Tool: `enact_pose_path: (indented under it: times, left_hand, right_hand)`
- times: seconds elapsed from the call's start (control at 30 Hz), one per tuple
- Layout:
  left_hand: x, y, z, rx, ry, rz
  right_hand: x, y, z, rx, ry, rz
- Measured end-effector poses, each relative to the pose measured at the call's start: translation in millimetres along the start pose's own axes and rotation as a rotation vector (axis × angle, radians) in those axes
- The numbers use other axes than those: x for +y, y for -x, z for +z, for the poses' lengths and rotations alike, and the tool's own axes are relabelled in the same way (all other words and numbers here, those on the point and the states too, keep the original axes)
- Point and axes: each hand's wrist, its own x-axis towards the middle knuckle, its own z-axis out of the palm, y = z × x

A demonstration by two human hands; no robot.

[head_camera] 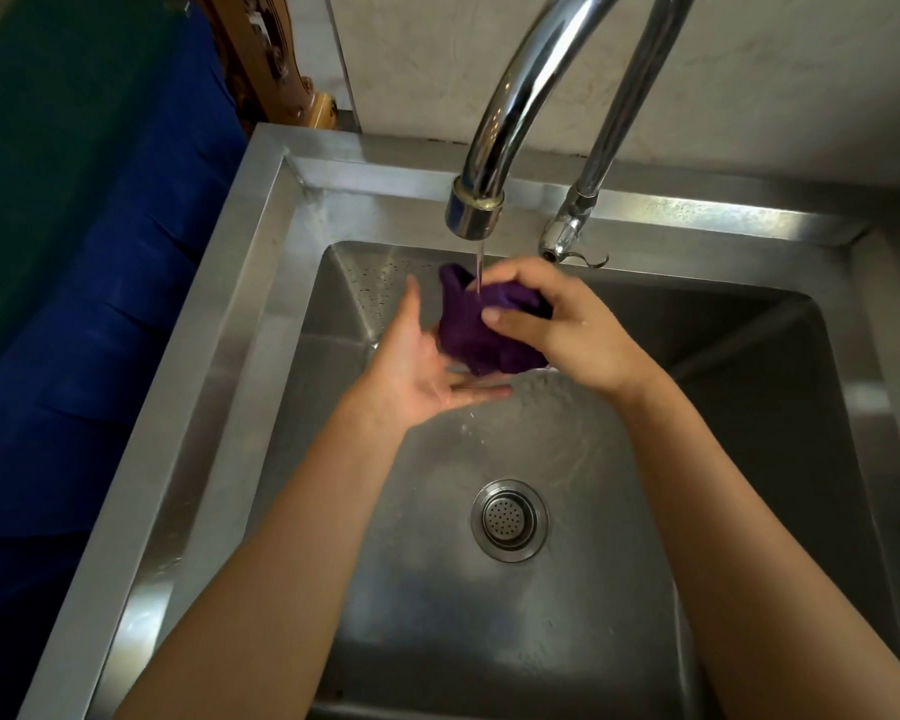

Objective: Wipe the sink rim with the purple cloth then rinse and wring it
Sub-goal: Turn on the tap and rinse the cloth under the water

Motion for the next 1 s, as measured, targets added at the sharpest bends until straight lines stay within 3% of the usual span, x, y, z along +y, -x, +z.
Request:
enact_pose_path:
  times: [0.1,0.2,0.33,0.43,0.53,0.67,0.73,0.83,1.0]
  left_hand:
    - [7,0,12,0.061,0.049,0.054]
    - [3,-8,24,0.224,0.015,0.242]
    - [-9,-7,25,0.196,-0.010,0.463]
    - [-13,-2,19,0.094,-0.006,0.471]
    - [-9,4,14,0.115,-0.063,0.407]
    - [-6,2,18,0.111,-0.125,0.352]
    - [-9,-2,22,0.113,-0.147,0.345]
    - [-12,-5,30,0.170,-0.134,0.356]
    - [-12,-7,37,0.327,-0.191,0.427]
  right_hand:
    - [11,7,6,-0.030,0.078,0.007]
    - [15,17,17,0.156,-0.163,0.223]
    - [15,22,36,0.268,-0.349,0.368]
    - [19,15,37,0.317,-0.102,0.342]
    - [24,16,34,0.348,0.220,0.185]
    - [8,19,40,0.352,0.243,-0.063]
    - [1,15,47,0.342,0.251,-0.054]
    - [-4,4,51,0.437,0.468,0.054]
    - [-2,-9,49,0.484,0.702,0.033]
